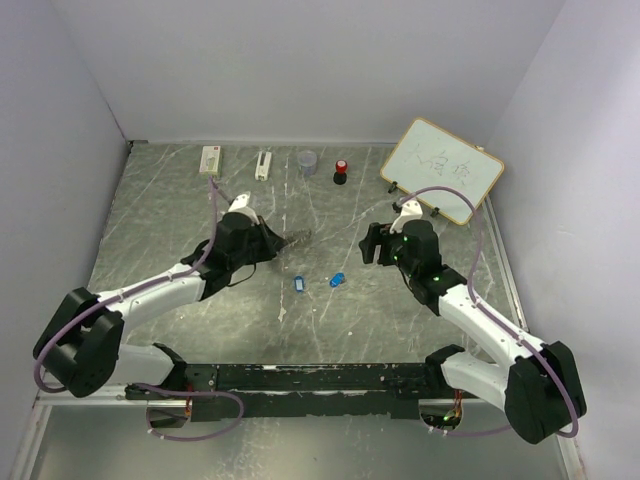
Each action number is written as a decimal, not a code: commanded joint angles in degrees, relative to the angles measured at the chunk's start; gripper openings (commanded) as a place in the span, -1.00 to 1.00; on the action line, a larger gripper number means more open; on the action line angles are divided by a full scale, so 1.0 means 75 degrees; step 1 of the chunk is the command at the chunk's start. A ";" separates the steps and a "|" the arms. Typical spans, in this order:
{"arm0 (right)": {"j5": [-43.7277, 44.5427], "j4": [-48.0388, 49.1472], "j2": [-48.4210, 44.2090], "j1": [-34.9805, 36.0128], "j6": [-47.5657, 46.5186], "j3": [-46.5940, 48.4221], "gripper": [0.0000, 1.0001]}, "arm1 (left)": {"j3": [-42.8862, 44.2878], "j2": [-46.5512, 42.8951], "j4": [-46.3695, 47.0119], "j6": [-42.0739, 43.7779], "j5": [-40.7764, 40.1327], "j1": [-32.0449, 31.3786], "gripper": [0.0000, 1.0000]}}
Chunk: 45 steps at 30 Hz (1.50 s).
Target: Put the keys on the keyring
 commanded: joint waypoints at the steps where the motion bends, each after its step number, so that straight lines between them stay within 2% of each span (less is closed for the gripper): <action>1: -0.0140 0.0183 0.0013 0.0087 -0.0069 0.0231 0.43 | -0.0517 -0.0185 0.1329 -0.0817 0.1538 0.0620 -0.87; 8: -0.0127 0.0123 0.0125 0.0107 -0.0138 0.0402 0.43 | -0.1057 0.0344 0.3034 -0.1843 0.3182 0.1505 -0.86; 15: -0.0131 0.0153 0.0225 0.0112 -0.0184 0.0428 0.43 | -0.1246 0.0904 0.4431 -0.2588 0.3987 0.1921 -0.86; 23: -0.0633 0.0636 0.0694 0.0193 -0.0034 0.0589 0.43 | -0.1248 0.1386 0.5197 -0.2964 0.4289 0.1935 -0.86; 34: -0.1529 0.1556 0.1683 0.0442 0.0889 0.1028 0.43 | -0.1421 0.1888 0.6114 -0.3388 0.4417 0.1935 -0.86; 45: -0.1310 0.1681 0.2681 0.1231 0.1064 0.1680 0.44 | -0.1508 0.2166 0.6515 -0.3499 0.4475 0.1935 -0.86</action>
